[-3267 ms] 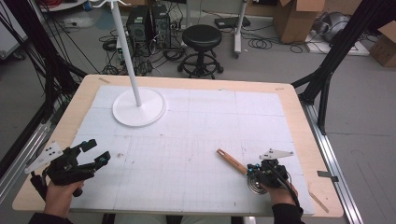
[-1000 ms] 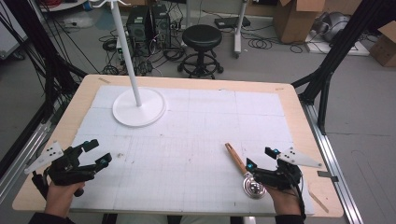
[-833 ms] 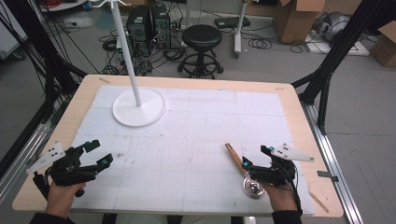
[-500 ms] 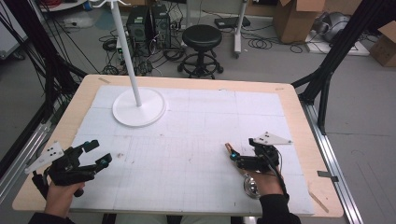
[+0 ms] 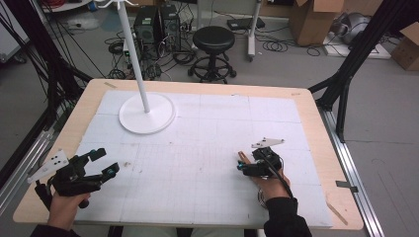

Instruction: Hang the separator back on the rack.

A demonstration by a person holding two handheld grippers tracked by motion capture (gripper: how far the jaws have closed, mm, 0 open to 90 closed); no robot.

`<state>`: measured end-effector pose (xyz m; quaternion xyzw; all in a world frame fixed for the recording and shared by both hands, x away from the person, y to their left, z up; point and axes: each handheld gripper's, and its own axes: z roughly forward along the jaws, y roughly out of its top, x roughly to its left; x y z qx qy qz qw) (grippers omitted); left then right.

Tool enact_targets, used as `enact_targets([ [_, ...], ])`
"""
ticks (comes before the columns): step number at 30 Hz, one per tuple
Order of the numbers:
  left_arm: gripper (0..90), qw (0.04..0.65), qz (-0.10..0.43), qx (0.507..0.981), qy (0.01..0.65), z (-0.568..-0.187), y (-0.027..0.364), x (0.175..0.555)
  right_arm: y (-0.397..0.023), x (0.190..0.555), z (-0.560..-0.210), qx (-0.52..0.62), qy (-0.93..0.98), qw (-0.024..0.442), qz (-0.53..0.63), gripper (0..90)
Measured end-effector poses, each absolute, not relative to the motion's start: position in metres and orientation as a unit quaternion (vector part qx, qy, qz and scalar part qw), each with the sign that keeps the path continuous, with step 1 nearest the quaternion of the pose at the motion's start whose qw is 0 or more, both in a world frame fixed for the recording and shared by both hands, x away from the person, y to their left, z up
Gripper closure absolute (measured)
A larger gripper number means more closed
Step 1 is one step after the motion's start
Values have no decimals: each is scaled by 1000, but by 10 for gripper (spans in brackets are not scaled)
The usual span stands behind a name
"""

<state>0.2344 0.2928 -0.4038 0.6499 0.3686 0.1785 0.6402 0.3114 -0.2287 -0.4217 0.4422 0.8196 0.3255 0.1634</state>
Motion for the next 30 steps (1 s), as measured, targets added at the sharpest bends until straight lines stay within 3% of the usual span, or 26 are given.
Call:
enact_targets([
  [12, 163, 641, 176, 649, 369, -404, 293, 234, -226, 316, -430, 449, 834, 148, 286, 549],
  [20, 163, 642, 175, 650, 368, -404, 293, 235, -225, 317, -430, 450, 834, 151, 280, 631],
  [30, 164, 642, 174, 649, 369, -404, 293, 235, -223, 315, -429, 444, 838, 154, 277, 670],
])
